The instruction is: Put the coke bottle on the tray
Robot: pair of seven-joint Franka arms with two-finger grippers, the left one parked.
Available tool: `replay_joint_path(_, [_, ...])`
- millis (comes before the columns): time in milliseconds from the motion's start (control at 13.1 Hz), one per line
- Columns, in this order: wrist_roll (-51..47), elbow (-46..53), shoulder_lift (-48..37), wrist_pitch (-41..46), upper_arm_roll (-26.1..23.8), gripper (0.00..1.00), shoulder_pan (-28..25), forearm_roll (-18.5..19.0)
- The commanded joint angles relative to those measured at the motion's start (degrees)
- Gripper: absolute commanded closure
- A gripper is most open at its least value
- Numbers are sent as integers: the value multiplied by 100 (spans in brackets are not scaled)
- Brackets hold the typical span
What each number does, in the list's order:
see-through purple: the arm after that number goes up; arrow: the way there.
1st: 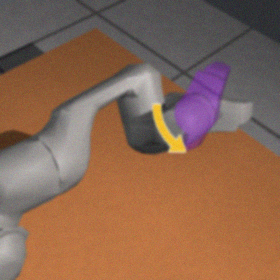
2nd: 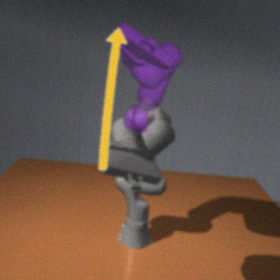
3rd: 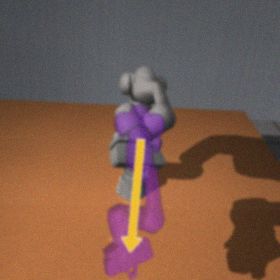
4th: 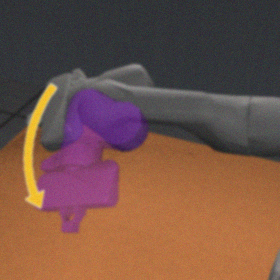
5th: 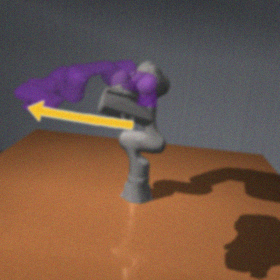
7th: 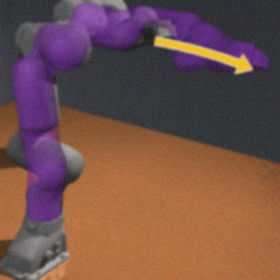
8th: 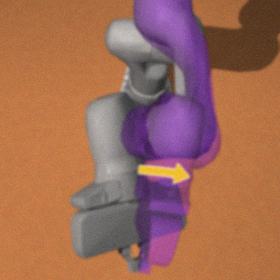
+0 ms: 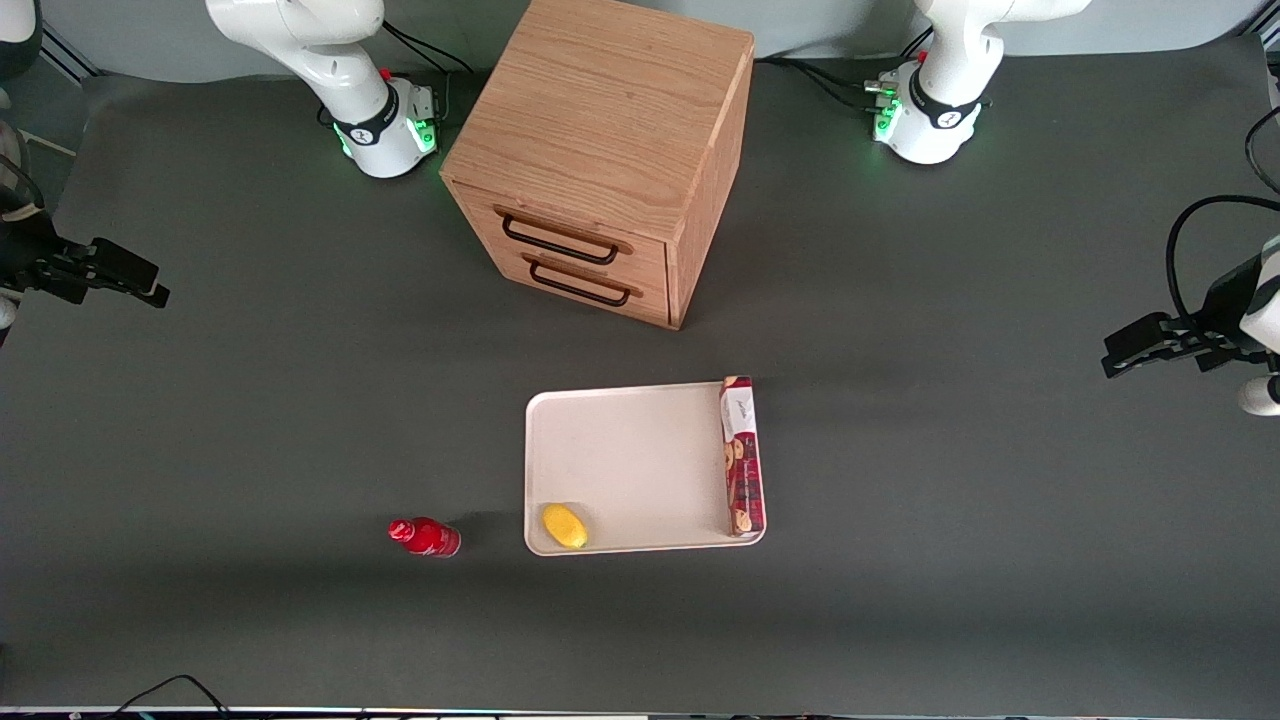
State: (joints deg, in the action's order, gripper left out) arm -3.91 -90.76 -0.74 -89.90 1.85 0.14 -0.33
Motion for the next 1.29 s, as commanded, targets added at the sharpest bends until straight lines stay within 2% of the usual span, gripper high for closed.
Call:
replay_joint_path(0, [119, -126, -110, -63, -9, 0, 21, 77])
replay_joint_path(913, [119, -21, -66, -19, -61, 0, -67, 60])
replay_joint_path(1217, [101, 111, -84, 25, 8, 0, -908, 7])
